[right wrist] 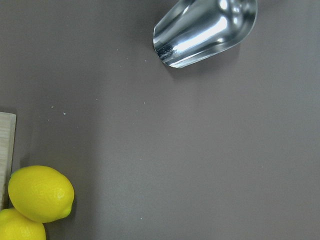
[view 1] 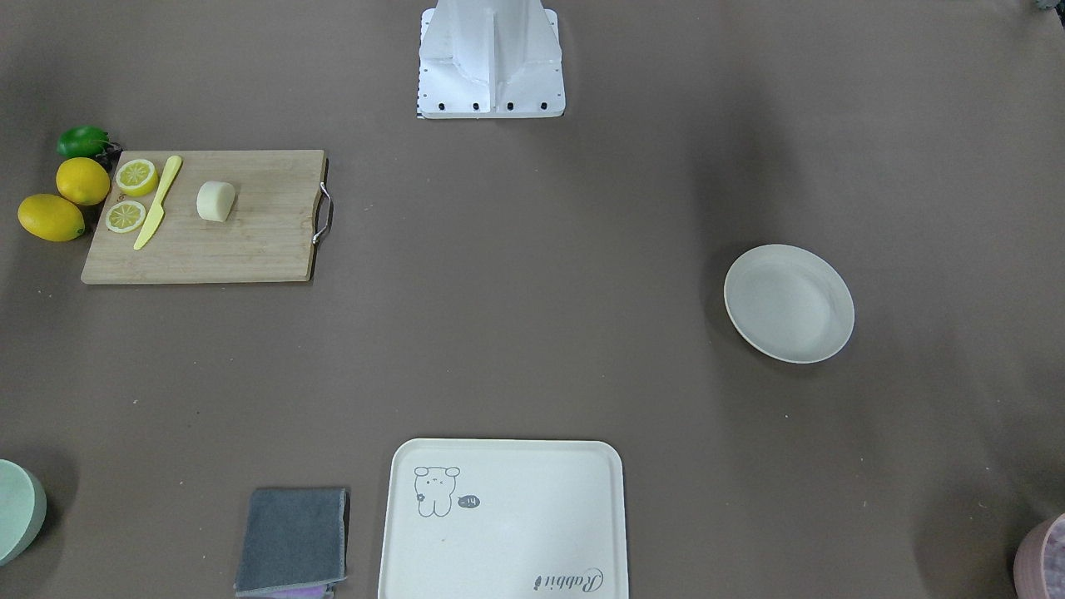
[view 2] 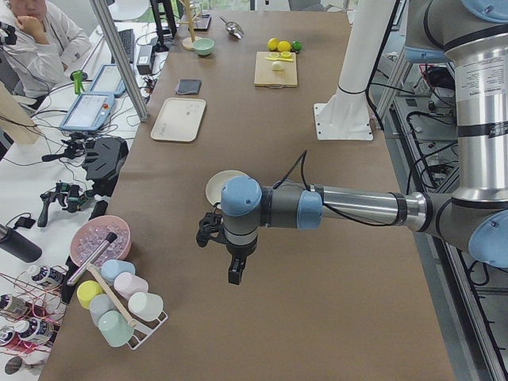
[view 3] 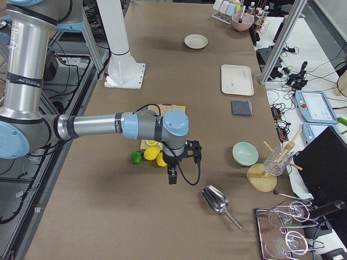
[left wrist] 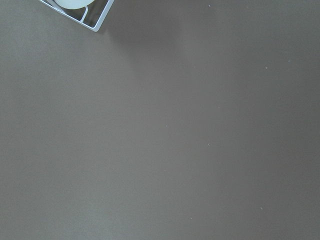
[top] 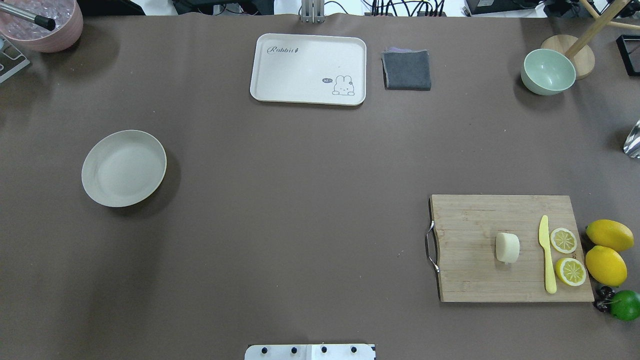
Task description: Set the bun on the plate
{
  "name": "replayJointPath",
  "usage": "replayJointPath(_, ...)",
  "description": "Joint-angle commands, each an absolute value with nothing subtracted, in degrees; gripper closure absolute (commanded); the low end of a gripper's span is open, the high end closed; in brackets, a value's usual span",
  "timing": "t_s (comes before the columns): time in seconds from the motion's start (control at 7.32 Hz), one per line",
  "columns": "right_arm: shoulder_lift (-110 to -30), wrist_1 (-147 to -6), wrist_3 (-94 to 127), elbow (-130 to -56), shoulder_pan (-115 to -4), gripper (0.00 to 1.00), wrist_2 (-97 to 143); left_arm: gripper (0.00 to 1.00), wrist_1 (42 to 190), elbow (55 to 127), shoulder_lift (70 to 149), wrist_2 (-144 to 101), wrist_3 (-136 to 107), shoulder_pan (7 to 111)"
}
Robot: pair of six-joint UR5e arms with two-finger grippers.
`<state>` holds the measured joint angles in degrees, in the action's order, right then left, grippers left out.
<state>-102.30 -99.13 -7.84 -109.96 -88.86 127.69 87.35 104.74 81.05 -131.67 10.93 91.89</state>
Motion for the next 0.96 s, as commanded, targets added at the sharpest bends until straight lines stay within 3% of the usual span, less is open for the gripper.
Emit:
replayJointPath(0.0,-100.04,-99.05,-7.47,-112.66,-89.03,0.00,127.70,0.02,87.45,107.47,83.66,-131.75,10.90,93.59)
replayJointPath(0.27,-98.00,-92.77,-7.30,-113.29,-90.69,0.00,127.53,0.02,91.20,106.79,86.74,-131.75,10.99,95.18)
replayJointPath(0.41,-97.82,-91.85,-7.29,-112.42,-90.96,0.00,128.49,0.02,99.84,104.44,87.71,-131.05,10.64,95.36)
replayJointPath(0.82,-99.40,-91.41,-7.47,-111.62,-92.37,0.00,134.19,0.02,103.61,102.31,86.84,-131.04,4.13,95.45)
